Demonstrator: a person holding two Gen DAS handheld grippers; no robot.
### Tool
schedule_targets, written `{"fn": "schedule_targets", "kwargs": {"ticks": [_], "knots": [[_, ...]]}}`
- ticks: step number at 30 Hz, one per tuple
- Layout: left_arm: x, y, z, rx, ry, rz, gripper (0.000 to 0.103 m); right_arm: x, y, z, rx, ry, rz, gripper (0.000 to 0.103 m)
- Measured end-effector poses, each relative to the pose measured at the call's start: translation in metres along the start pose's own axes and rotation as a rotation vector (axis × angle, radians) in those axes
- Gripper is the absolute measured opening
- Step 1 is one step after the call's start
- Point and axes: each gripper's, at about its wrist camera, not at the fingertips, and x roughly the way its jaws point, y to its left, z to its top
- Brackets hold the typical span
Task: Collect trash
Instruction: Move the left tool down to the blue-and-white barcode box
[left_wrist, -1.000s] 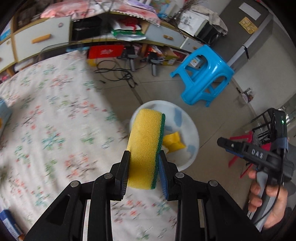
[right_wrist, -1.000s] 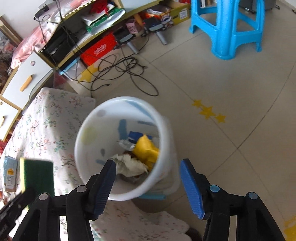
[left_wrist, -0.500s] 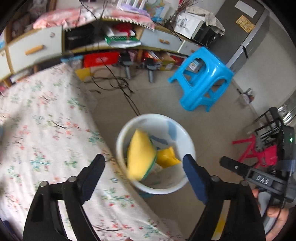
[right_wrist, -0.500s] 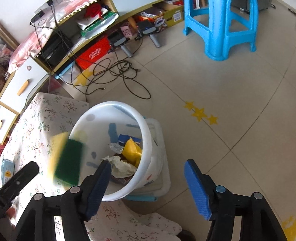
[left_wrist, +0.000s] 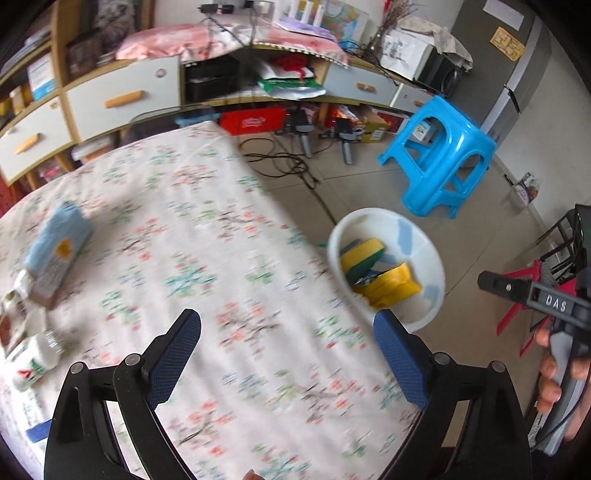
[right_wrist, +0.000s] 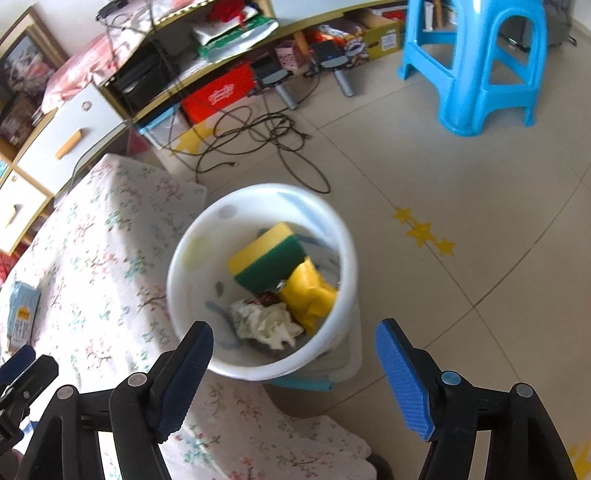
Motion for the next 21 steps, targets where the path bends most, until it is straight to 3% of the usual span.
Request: {"fn": "schedule_targets", "kwargs": {"ticks": [15,21], "knots": [[-0.058,0.128,-0.061,-0.138,0.046,0.141,0.096,0.011,0.088,-0.029,-0.156,0.048,0.055,0.081],[-0.069,0.163,-0.083,-0.143,0.081,0.204,0.096,0.019,0.123,-0.043,-0.234,0.072,0.058,0.082]]}}
